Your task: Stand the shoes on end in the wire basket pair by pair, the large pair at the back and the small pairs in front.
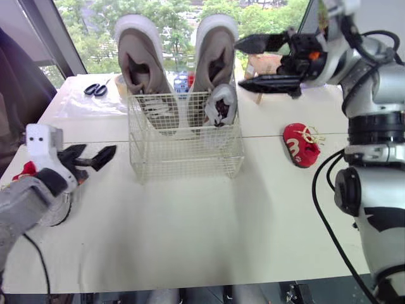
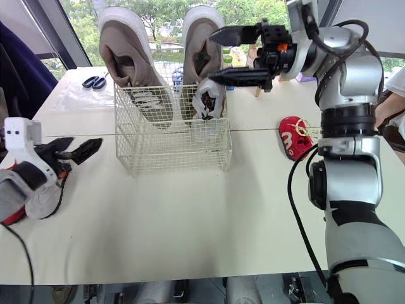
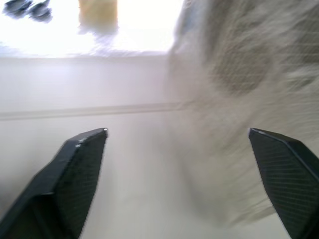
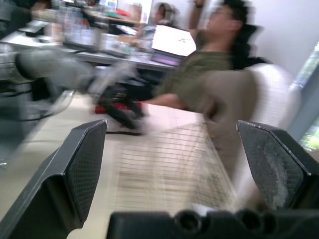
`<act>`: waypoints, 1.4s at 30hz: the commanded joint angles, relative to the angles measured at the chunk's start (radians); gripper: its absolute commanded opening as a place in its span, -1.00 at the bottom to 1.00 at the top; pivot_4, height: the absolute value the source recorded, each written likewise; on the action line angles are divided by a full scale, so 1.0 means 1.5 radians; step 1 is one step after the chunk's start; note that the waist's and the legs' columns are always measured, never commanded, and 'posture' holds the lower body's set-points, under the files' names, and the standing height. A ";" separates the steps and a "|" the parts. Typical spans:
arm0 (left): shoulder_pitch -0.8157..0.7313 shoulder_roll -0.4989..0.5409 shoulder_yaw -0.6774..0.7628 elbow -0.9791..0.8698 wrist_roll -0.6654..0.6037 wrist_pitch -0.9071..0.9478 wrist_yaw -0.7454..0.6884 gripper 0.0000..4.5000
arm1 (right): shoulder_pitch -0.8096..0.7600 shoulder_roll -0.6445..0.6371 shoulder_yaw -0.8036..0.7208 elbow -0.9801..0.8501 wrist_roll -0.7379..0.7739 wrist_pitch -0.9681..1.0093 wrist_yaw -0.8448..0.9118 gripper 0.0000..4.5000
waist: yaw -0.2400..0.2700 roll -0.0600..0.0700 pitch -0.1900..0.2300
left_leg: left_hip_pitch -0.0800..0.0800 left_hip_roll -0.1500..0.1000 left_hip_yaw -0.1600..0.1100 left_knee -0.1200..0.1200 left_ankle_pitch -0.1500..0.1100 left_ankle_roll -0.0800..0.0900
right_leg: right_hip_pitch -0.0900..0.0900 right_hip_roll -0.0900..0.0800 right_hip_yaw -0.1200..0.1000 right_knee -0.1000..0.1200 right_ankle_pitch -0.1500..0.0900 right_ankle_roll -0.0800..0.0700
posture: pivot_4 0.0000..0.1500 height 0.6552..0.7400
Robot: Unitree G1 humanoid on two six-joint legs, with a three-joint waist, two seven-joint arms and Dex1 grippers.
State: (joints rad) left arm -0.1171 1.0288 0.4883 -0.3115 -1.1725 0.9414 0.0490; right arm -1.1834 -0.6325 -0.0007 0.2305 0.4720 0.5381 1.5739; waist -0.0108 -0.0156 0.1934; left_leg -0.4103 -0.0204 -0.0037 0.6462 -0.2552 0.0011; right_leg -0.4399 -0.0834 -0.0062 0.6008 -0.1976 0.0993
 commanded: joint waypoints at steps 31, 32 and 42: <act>-0.620 -0.056 -0.434 0.804 0.505 0.149 -0.383 -0.28 | 0.150 -0.039 0.022 -0.265 0.072 0.092 -0.204 1.00 | 0.003 -0.002 0.000 | 0.000 -0.003 0.002 0.004 0.001 -0.001 | -0.001 0.001 0.001 0.008 0.000 0.001 | 1.00 1.00; -0.633 -0.062 -0.435 0.828 0.524 0.133 -0.391 -0.55 | 0.150 -0.040 0.022 -0.265 0.070 0.091 -0.208 1.00 | 0.003 -0.002 0.000 | 0.000 -0.003 0.003 0.004 0.001 -0.001 | -0.001 0.001 0.001 0.008 0.000 0.001 | 1.00 1.00; -0.702 -0.026 -0.275 0.677 0.552 0.248 -0.352 -0.99 | 0.162 -0.046 0.005 -0.267 0.085 0.097 -0.235 1.00 | 0.011 -0.005 0.002 | -0.002 -0.001 0.000 0.009 0.001 0.000 | -0.001 0.001 0.000 0.009 0.000 0.001 | 1.00 1.00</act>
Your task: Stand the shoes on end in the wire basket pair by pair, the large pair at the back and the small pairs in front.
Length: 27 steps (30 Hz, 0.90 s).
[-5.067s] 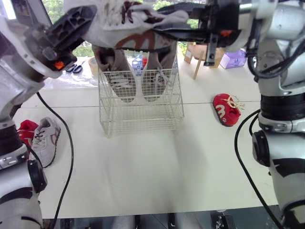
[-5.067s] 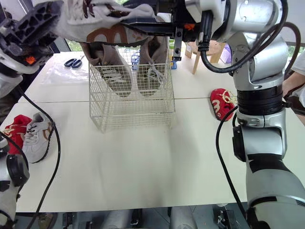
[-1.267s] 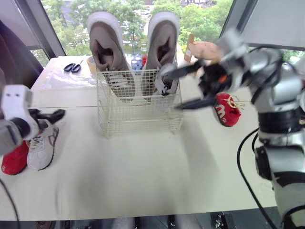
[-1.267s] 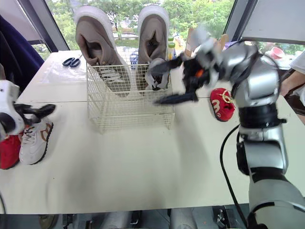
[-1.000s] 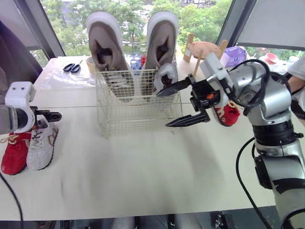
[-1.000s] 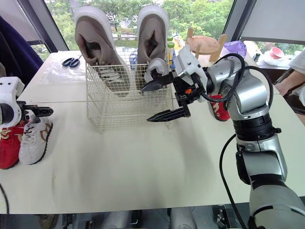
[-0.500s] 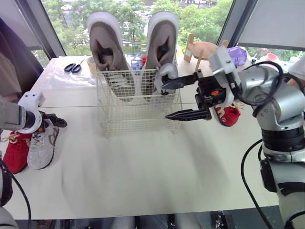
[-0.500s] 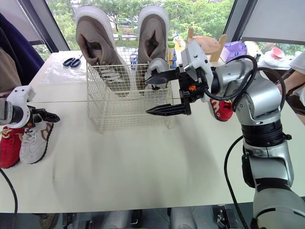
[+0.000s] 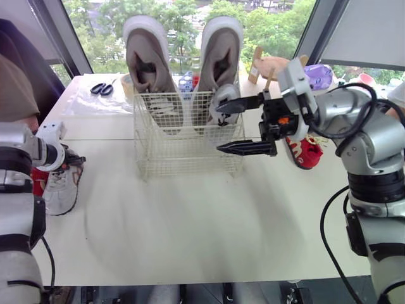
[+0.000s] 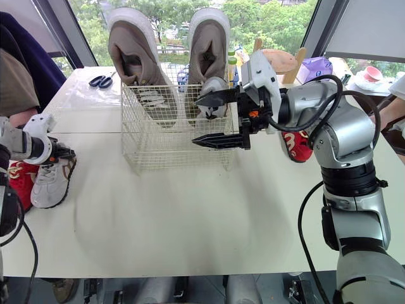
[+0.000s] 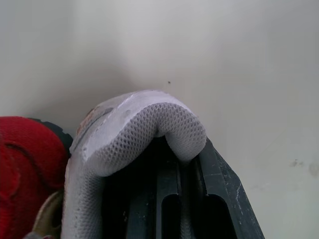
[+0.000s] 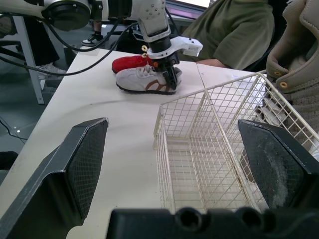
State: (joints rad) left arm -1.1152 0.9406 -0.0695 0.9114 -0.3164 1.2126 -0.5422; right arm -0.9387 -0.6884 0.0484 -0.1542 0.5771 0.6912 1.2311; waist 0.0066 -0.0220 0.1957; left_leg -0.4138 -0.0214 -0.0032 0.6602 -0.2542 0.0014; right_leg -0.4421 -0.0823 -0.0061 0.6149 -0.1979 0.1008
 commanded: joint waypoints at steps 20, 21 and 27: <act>0.141 -0.570 0.527 -1.141 -0.149 -0.013 0.185 -0.99 | -0.081 0.029 -0.023 0.161 -0.006 -0.053 -0.005 1.00 | 0.001 -0.001 0.000 | -0.002 -0.002 0.000 0.003 0.000 -0.001 | 0.000 -0.002 0.000 -0.001 0.002 0.003 | 1.00 1.00; 0.172 -0.570 0.483 -1.110 -0.135 -0.070 0.168 -0.99 | -0.081 0.026 -0.024 0.164 -0.009 -0.052 -0.006 1.00 | 0.001 -0.001 0.000 | -0.002 -0.002 0.000 0.003 0.000 -0.001 | 0.000 -0.002 0.001 -0.001 0.002 0.003 | 1.00 1.00; 0.222 -0.566 0.329 -0.962 -0.076 -0.337 0.128 -0.99 | -0.065 0.014 -0.034 0.138 -0.007 -0.033 -0.025 1.00 | 0.004 -0.001 0.000 | -0.002 -0.002 0.000 0.004 0.000 0.000 | 0.000 -0.003 0.001 -0.002 0.002 0.003 | 1.00 1.00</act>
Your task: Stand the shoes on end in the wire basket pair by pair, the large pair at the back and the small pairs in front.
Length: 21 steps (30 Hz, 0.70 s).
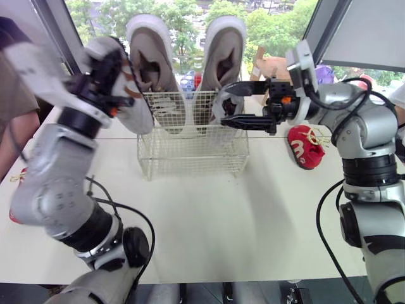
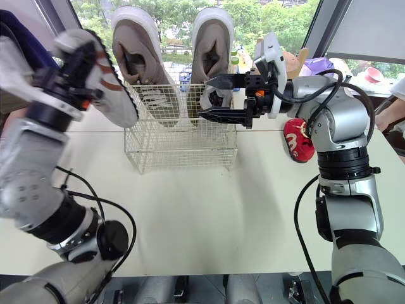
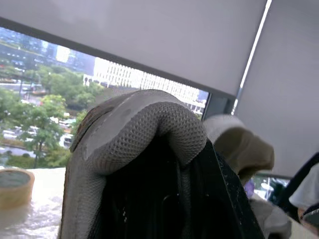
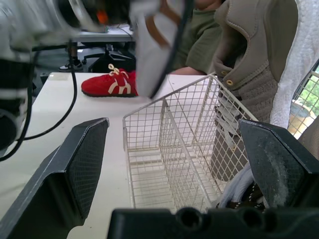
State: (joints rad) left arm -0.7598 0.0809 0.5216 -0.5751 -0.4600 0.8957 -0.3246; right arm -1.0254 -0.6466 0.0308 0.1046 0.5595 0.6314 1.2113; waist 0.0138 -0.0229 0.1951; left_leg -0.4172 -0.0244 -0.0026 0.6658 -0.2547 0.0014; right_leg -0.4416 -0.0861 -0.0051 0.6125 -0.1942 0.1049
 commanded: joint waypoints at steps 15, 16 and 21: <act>0.047 -0.003 -0.274 0.241 0.168 -0.520 -0.011 -0.99 | 0.045 -0.044 -0.066 -0.131 0.041 0.084 -0.083 1.00 | 0.002 0.000 0.000 | 0.000 0.000 0.000 0.000 -0.001 0.002 | 0.000 -0.001 0.000 0.000 0.000 0.000 | 1.00 1.00; 0.057 -0.005 -0.276 0.262 0.175 -0.542 -0.008 -0.99 | 0.046 -0.044 -0.066 -0.132 0.042 0.086 -0.086 1.00 | 0.002 0.000 0.000 | 0.000 0.000 0.000 0.001 -0.001 0.002 | 0.000 -0.001 0.000 0.000 0.000 0.000 | 1.00 1.00; 0.117 -0.012 -0.293 0.311 0.187 -0.604 0.001 -0.99 | 0.047 -0.043 -0.066 -0.133 0.046 0.088 -0.093 1.00 | 0.001 0.000 0.000 | 0.001 0.000 0.000 0.001 -0.001 0.002 | 0.001 -0.001 0.000 0.000 0.000 0.000 | 1.00 1.00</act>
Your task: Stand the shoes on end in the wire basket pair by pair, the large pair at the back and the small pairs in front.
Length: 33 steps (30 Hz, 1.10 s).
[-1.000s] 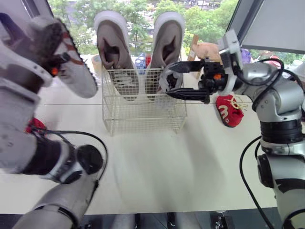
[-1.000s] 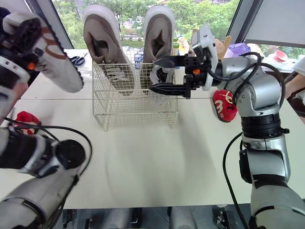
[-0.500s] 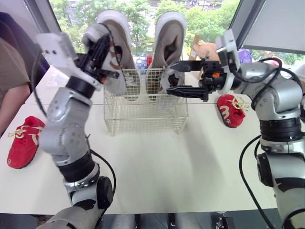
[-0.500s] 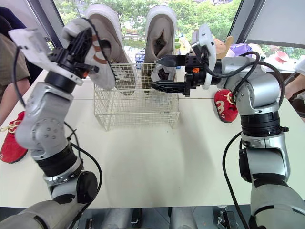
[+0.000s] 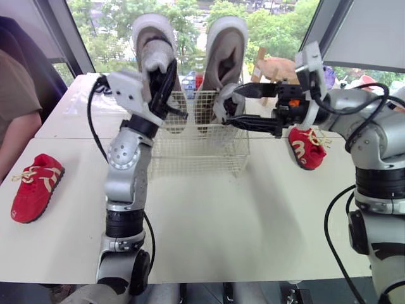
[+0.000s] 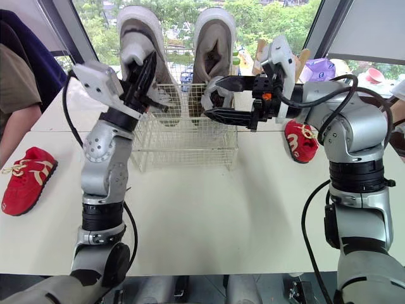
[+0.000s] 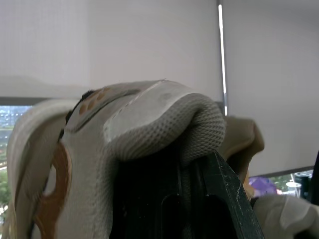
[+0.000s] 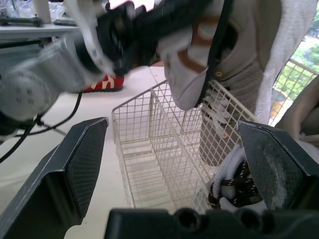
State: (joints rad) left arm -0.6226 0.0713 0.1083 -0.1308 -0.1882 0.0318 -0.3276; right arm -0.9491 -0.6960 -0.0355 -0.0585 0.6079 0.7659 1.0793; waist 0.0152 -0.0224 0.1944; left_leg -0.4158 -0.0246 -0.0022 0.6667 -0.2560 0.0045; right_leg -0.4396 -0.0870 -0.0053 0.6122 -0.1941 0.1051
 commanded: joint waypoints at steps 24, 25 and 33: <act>0.241 0.265 0.163 -0.375 -0.562 0.491 0.042 0.86 | 0.069 -0.037 -0.098 -0.002 0.069 0.062 -0.031 1.00 | -0.003 0.001 0.000 | 0.000 0.001 0.000 0.000 -0.001 0.001 | 0.000 0.000 0.000 0.000 0.000 0.000 | 1.00 1.00; 0.252 0.291 0.188 -0.379 -0.612 0.506 0.045 0.86 | 0.084 -0.037 -0.108 0.010 0.062 0.055 -0.043 1.00 | -0.002 0.001 0.000 | 0.001 0.001 0.000 0.000 -0.001 0.001 | 0.000 0.000 0.000 0.000 0.000 0.000 | 1.00 1.00; 0.346 0.457 0.279 -0.357 -0.865 0.554 0.000 0.94 | 0.212 -0.011 -0.181 0.175 -0.094 -0.201 -0.200 1.00 | 0.000 0.001 0.000 | 0.004 0.000 0.000 0.000 -0.001 0.001 | 0.004 0.000 0.000 -0.001 -0.002 -0.003 | 1.00 1.00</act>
State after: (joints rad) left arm -0.0960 0.7431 0.5257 -0.6484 -1.4330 0.8669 -0.3162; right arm -0.6360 -0.7180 -0.2570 0.1783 0.5103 0.5694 0.8275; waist 0.0149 -0.0210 0.1941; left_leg -0.4094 -0.0242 -0.0017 0.6662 -0.2573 0.0066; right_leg -0.4330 -0.0865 -0.0051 0.6106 -0.1976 0.1001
